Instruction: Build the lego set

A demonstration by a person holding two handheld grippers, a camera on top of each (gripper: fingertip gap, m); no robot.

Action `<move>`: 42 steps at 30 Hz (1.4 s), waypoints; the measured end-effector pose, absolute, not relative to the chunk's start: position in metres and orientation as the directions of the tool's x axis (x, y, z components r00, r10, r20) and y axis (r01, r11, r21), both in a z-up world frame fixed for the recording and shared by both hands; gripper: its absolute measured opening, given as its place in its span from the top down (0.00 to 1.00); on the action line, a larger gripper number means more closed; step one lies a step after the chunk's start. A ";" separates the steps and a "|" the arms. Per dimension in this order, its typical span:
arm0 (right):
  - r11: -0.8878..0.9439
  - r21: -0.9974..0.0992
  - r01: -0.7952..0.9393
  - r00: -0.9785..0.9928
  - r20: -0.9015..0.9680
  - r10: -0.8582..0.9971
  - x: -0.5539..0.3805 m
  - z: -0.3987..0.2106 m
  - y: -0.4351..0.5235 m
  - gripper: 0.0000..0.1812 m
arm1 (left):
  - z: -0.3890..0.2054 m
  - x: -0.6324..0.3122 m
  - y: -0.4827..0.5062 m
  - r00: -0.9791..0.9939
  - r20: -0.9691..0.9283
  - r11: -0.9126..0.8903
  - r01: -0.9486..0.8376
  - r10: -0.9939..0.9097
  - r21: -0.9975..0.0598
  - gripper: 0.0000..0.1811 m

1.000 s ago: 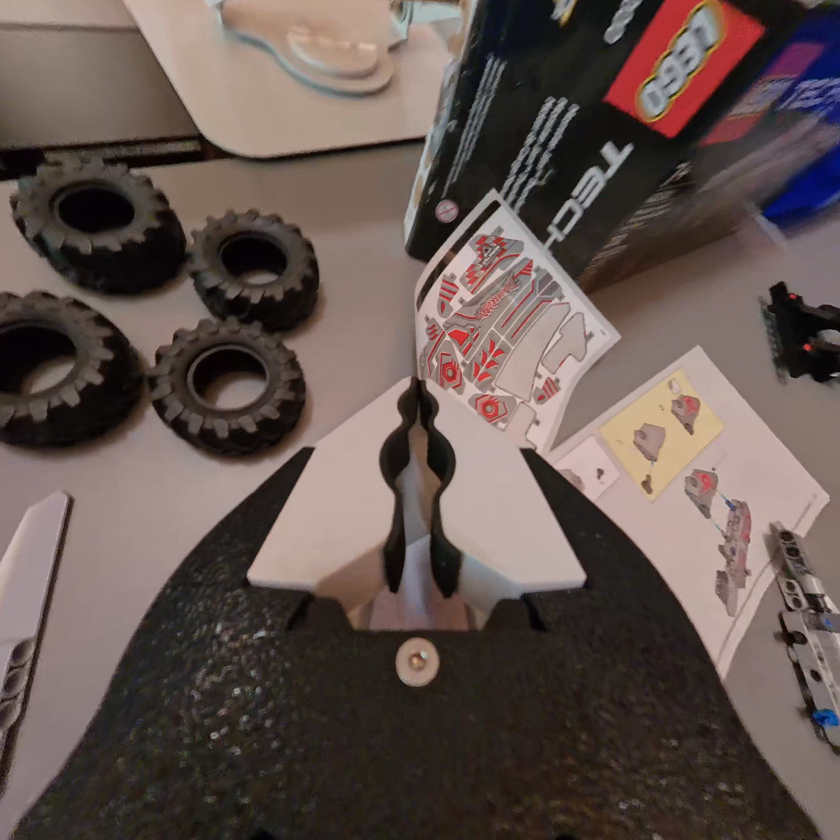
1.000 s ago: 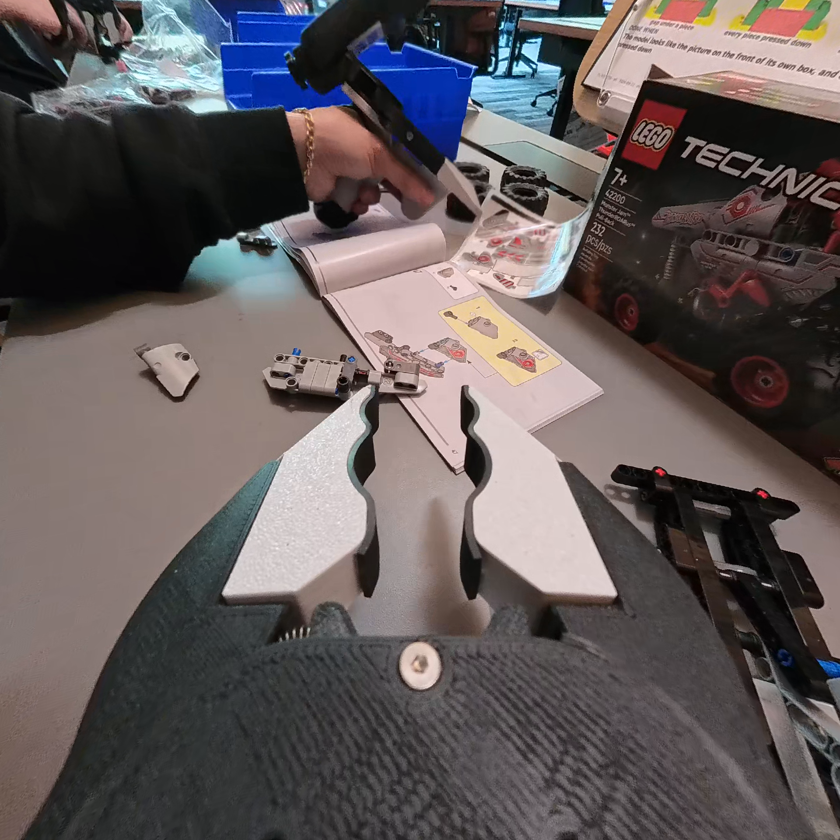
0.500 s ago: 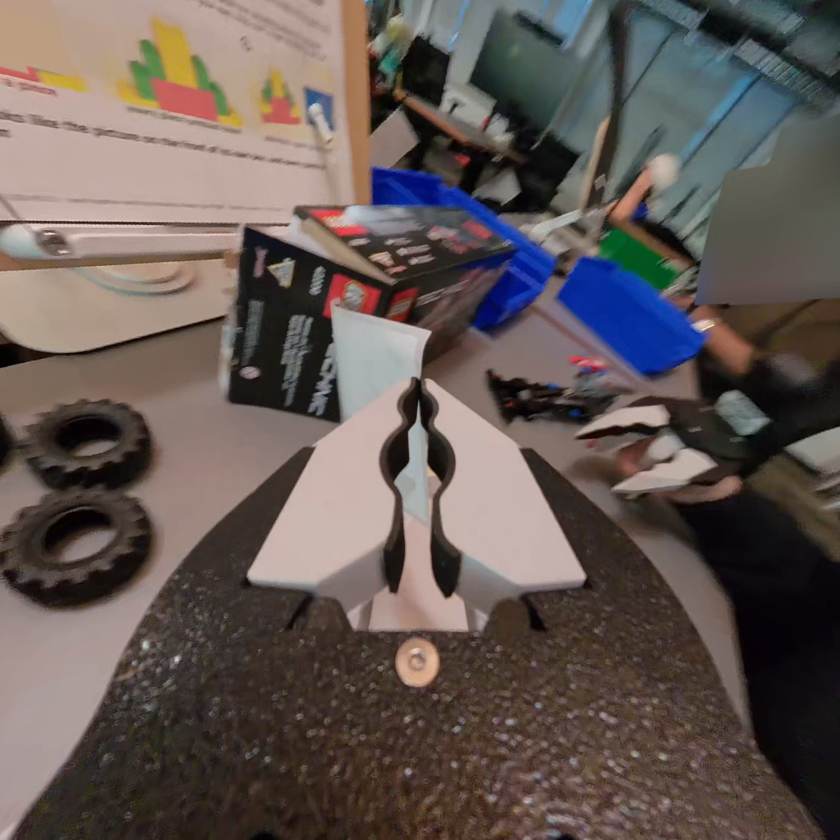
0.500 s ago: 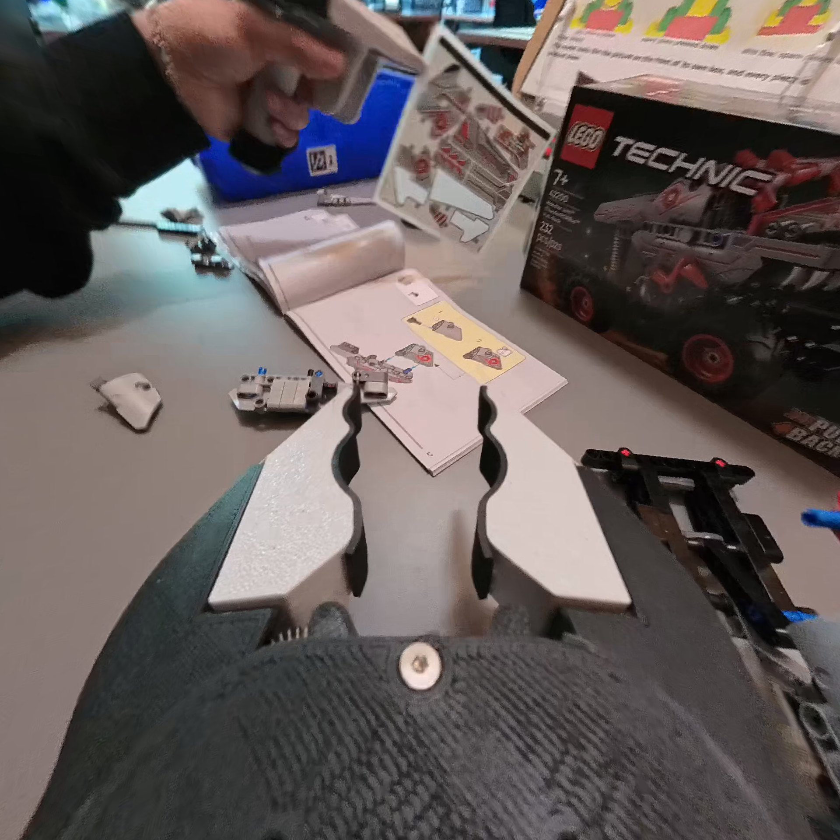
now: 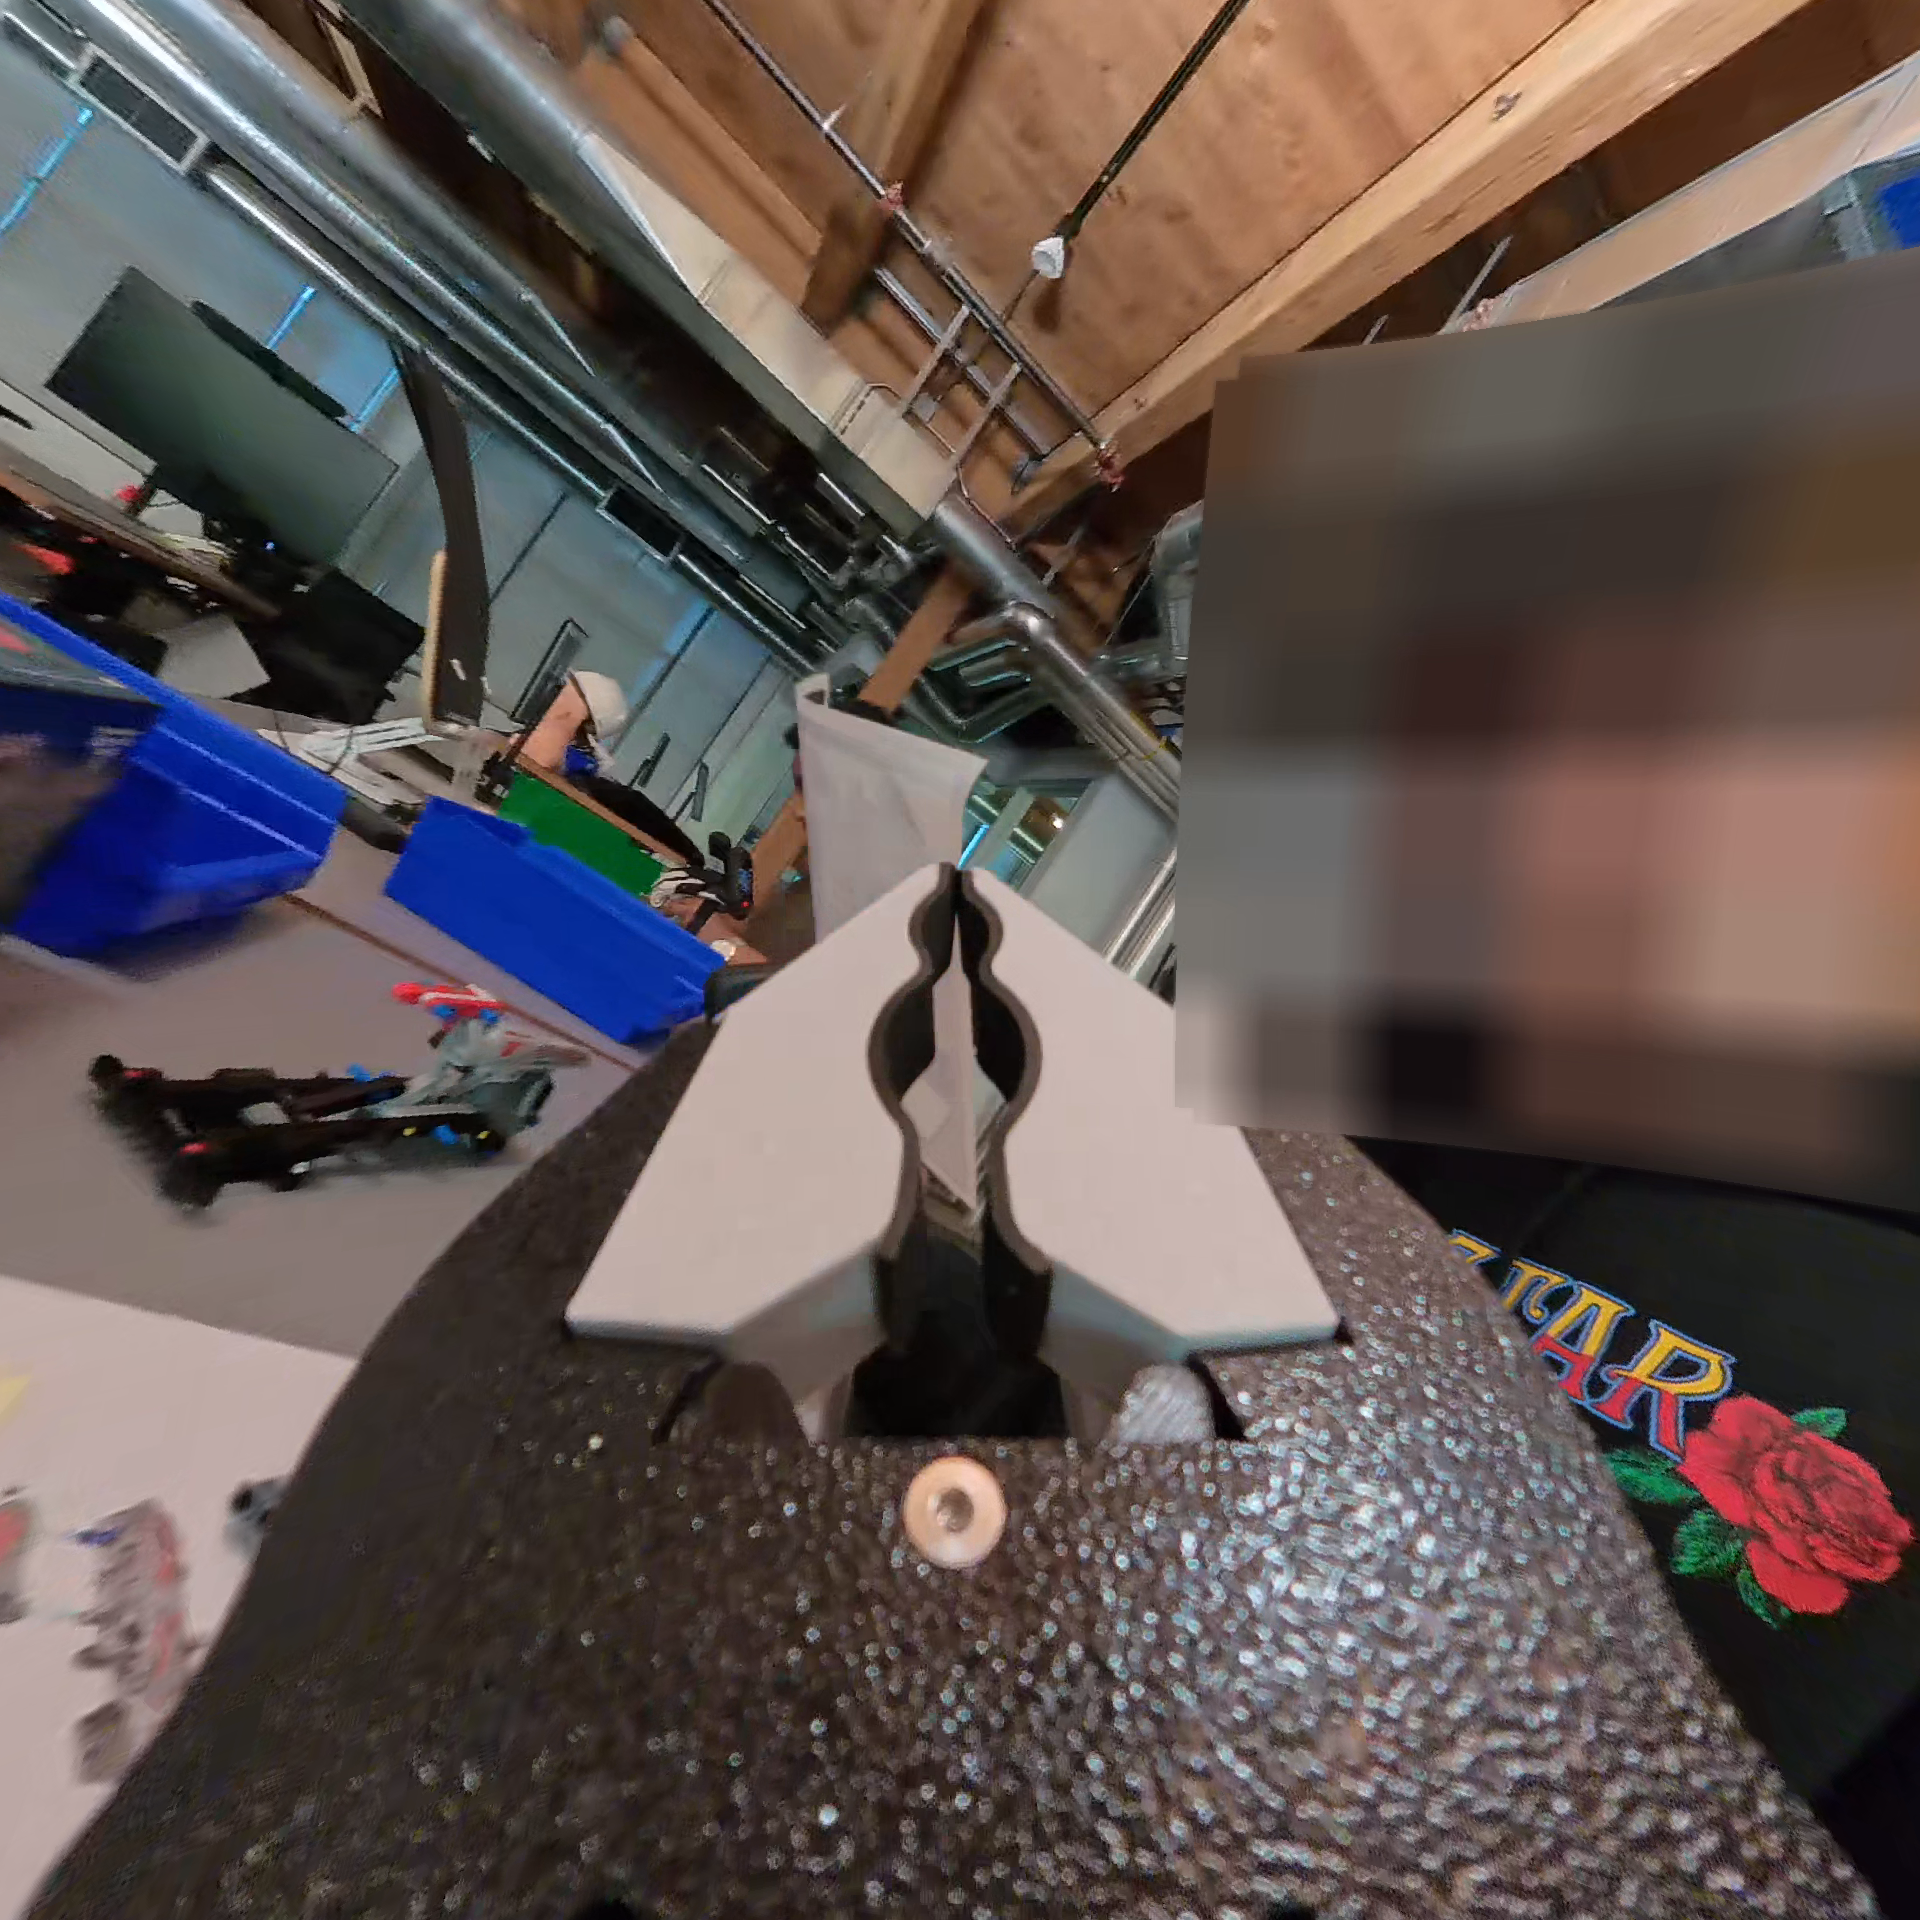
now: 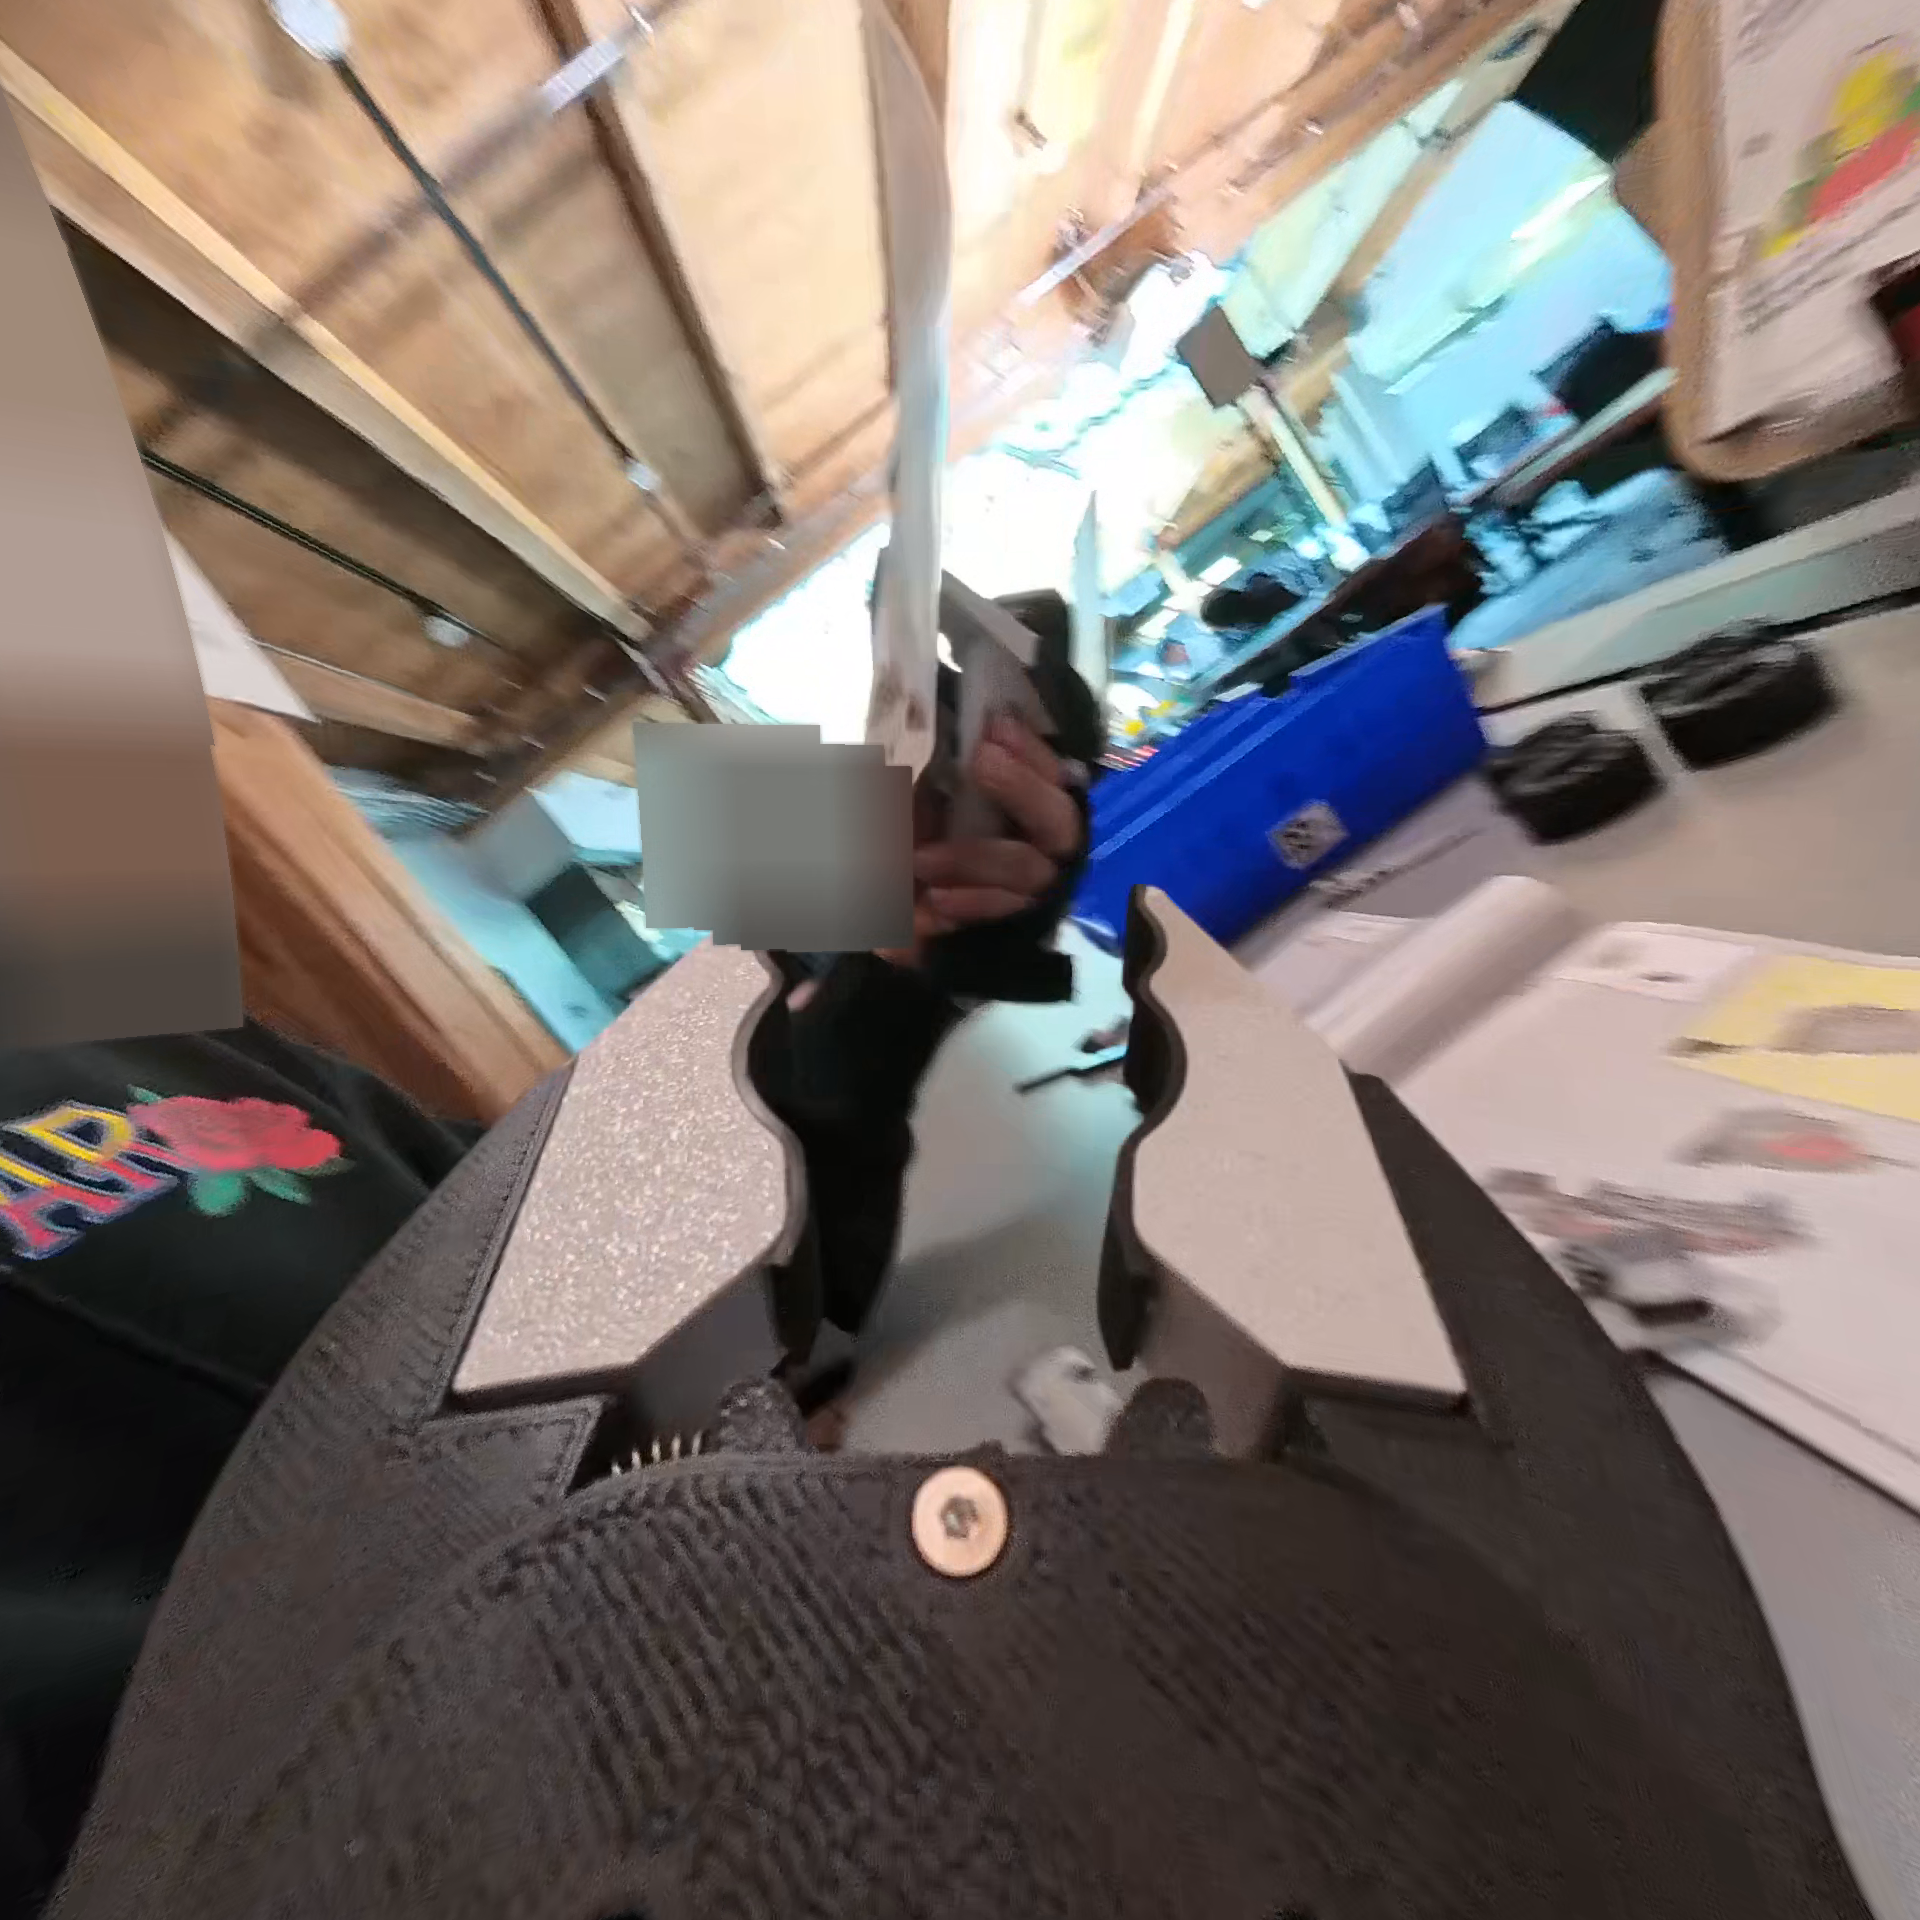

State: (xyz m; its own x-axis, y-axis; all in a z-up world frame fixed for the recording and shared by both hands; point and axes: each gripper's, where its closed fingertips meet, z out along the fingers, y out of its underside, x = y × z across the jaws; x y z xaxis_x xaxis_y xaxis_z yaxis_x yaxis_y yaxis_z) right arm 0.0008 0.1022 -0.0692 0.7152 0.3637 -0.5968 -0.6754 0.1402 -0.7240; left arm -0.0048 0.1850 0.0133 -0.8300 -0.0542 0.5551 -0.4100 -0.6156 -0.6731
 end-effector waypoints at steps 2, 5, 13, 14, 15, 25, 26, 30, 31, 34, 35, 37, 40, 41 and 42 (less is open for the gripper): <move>0.151 -0.685 -0.713 0.670 -0.602 0.434 -0.018 -0.059 0.107 0.65 | 0.013 -0.012 0.174 -0.840 0.541 -0.617 -0.404 -0.044 -0.676 1.00; 0.135 -0.693 -0.708 0.662 -0.586 0.467 -0.044 -0.054 0.112 0.65 | 0.011 -0.020 0.161 -0.846 0.532 -0.630 -0.394 -0.037 -0.669 1.00; 0.285 -0.641 -0.713 0.696 -0.598 0.396 -0.044 -0.049 0.086 0.90 | 0.000 -0.041 0.141 -0.843 0.536 -0.621 -0.392 -0.054 -0.679 1.00; 0.285 -0.639 -0.714 0.696 -0.605 0.387 -0.046 -0.050 0.085 0.89 | -0.002 -0.042 0.139 -0.841 0.536 -0.618 -0.387 -0.066 -0.684 1.00; 0.286 -0.638 -0.715 0.695 -0.605 0.388 -0.050 -0.051 0.084 0.90 | -0.004 -0.044 0.136 -0.840 0.537 -0.615 -0.384 -0.078 -0.689 1.00; 0.280 -0.625 -0.729 0.681 -0.616 0.396 -0.046 -0.051 0.055 1.00 | -0.039 -0.045 0.127 -0.752 0.366 -0.341 -0.198 -0.548 -0.919 0.97; 0.254 -0.630 -0.734 0.674 -0.629 0.388 -0.043 -0.055 0.052 1.00 | -0.041 -0.045 0.130 -0.726 0.256 -0.241 -0.128 -0.638 -0.962 0.95; 0.163 -0.665 -0.729 0.677 -0.666 0.312 -0.026 -0.073 0.035 1.00 | -0.050 -0.049 0.127 -0.516 -0.374 0.370 0.116 -0.771 -0.922 0.81; 0.133 -0.671 -0.730 0.675 -0.676 0.296 -0.023 -0.079 0.029 1.00 | -0.053 -0.052 0.118 -0.471 -0.518 0.508 0.161 -0.714 -0.846 0.77; 0.126 -0.646 -0.753 0.653 -0.708 0.269 -0.014 -0.088 0.007 1.00 | -0.073 -0.054 0.079 -0.347 -0.820 0.791 0.267 -0.454 -0.551 0.73; 0.129 -0.633 -0.763 0.642 -0.722 0.258 -0.012 -0.092 0.000 1.00 | -0.080 -0.053 0.066 -0.292 -0.883 0.846 0.290 -0.367 -0.447 0.73; 0.130 -0.607 -0.784 0.619 -0.747 0.244 -0.013 -0.100 -0.013 1.00 | -0.097 -0.050 0.040 -0.223 -0.949 0.905 0.316 -0.221 -0.285 0.72; 0.098 -0.600 -0.794 0.604 -0.761 0.238 -0.020 -0.107 -0.023 1.00 | -0.121 -0.041 0.012 -0.208 -0.965 0.917 0.331 -0.159 -0.222 0.73; 0.087 -0.597 -0.798 0.598 -0.764 0.244 -0.020 -0.108 -0.025 1.00 | -0.125 -0.037 0.009 -0.192 -0.968 0.922 0.320 -0.160 -0.216 0.74; 0.078 -0.588 -0.805 0.588 -0.773 0.240 -0.021 -0.110 -0.026 1.00 | -0.125 -0.031 0.010 -0.148 -0.976 0.935 0.293 -0.163 -0.200 0.75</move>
